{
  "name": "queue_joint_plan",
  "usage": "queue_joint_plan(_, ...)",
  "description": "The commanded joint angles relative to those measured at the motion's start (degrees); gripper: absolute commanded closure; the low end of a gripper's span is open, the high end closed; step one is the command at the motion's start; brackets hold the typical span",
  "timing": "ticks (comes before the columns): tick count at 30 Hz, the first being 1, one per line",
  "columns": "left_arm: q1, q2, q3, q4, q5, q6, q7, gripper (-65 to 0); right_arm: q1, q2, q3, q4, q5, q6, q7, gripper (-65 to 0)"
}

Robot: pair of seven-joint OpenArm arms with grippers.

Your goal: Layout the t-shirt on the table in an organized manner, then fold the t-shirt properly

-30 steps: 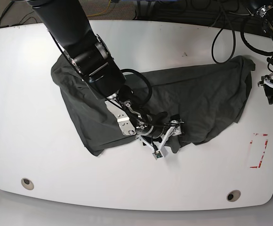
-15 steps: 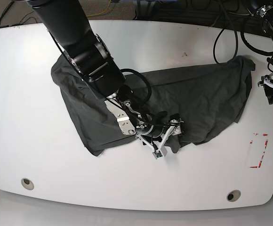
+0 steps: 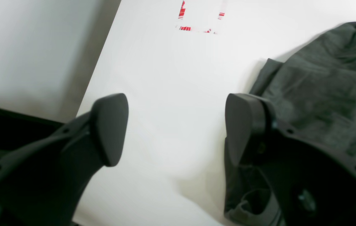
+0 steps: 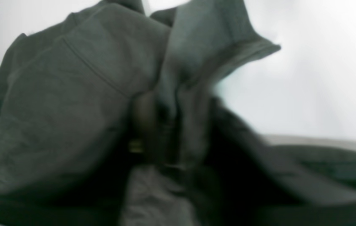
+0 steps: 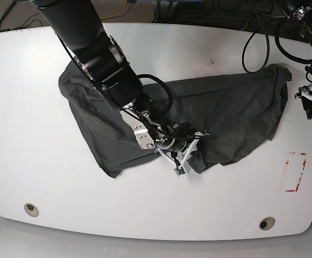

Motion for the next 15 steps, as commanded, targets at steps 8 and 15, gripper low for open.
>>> queue_joint_plan(8,-0.31,-0.94,-0.24,0.88,-0.38,0.22,-1.19,-45.0,1.93,-0.33,0.24,8.26,0.73,0.08,-3.23,-5.9)
queue_joint_plan(15,-0.22,-0.94,-0.24,0.88,-0.38,0.22,-1.19,-45.0,0.25,0.28,0.59,17.49,0.47,-0.01,-8.16,-5.9)
